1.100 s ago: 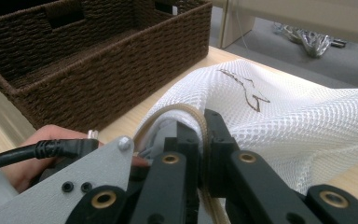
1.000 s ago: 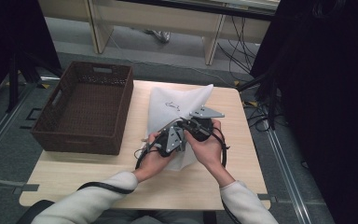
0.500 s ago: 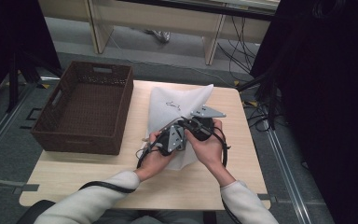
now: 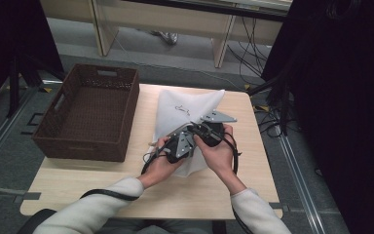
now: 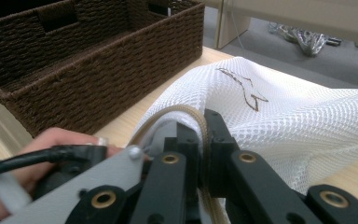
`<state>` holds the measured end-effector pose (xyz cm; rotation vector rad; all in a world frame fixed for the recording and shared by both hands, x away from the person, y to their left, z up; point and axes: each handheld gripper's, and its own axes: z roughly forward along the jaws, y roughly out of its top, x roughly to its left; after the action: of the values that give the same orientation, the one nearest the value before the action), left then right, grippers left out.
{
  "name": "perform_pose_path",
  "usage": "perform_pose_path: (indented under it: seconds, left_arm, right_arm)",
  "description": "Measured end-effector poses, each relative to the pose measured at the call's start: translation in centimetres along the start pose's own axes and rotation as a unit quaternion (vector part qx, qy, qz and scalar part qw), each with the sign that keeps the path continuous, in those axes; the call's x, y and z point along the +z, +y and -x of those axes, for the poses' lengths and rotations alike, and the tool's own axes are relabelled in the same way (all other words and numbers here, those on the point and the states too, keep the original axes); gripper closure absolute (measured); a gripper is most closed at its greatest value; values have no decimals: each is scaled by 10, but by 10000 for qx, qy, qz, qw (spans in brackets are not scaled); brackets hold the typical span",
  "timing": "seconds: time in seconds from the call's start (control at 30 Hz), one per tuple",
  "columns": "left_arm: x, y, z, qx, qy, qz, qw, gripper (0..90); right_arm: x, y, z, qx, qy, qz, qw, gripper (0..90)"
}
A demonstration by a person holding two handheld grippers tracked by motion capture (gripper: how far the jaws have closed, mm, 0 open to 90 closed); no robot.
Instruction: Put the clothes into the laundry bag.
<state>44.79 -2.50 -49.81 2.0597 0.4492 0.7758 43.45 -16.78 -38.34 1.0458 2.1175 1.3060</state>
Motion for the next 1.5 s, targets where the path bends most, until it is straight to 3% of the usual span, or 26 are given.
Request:
perform_pose_path:
  seconds: [0.07,0.1,0.13,0.17,0.27,0.37,0.5,0.6,0.67,0.77,0.83,0.87,0.93,1.07,1.1,1.2,1.23,1.37,1.5]
  left_arm:
    - [-11,-1,1,263,55,-52,9996,587]
    - [-17,-1,1,321,-82,-131,9994,566]
    - [-23,-2,2,156,-33,20,9999,547]
    - [-30,-2,-1,297,-130,-74,9994,529]
    - [-50,-7,-5,58,-238,-1,9997,519]
    - [-60,-14,-7,53,-322,-125,9994,522]
    - [-52,-24,-8,-103,-451,-315,9984,523]
    - [-40,-29,-5,-44,-541,-531,9971,527]
    - [-32,-31,-6,-103,-559,-634,9964,566]
    - [-23,-29,-8,7,-541,-854,9949,675]
    - [-18,-28,-6,-104,-475,-790,9957,748]
    - [-15,-26,-7,-39,-504,-864,9950,779]
    - [-13,-25,-7,38,-433,-835,9956,830]
    - [-10,-22,-6,52,-298,-688,9972,850]
    - [-10,-21,-7,104,-162,-649,9977,851]
    - [-9,-19,-7,25,-39,-452,9990,855]
    - [-8,-18,-3,-189,0,-243,9995,856]
    - [-12,-9,-3,-17,-23,-117,9999,858]
    - [-9,-1,0,43,180,122,9998,857]
  right_arm:
    - [-1,1,2,-52,29,-22,10000,872]
    - [-1,1,3,-35,18,-36,10000,872]
    - [-2,1,2,26,44,-52,10000,872]
    - [-2,0,1,25,43,-58,10000,872]
    - [-1,0,0,37,44,-31,10000,871]
    - [-1,0,2,-24,43,-68,10000,872]
    - [-2,1,2,-30,36,-70,10000,871]
    - [-2,0,0,17,50,-85,10000,871]
    - [-1,0,1,31,63,-91,9999,872]
    - [-1,0,2,35,57,-66,10000,871]
    - [-2,0,2,49,60,-84,9999,871]
    - [-2,0,2,26,57,-74,10000,871]
    - [-2,0,2,35,52,-75,10000,871]
    - [-2,0,1,35,29,-39,10000,871]
    - [-2,0,1,49,32,-68,10000,871]
    - [-2,1,0,14,49,-45,10000,871]
    - [-2,1,2,-44,50,-33,10000,872]
    - [-3,1,1,-12,74,-37,10000,872]
    - [-1,1,-1,20,88,35,10000,872]
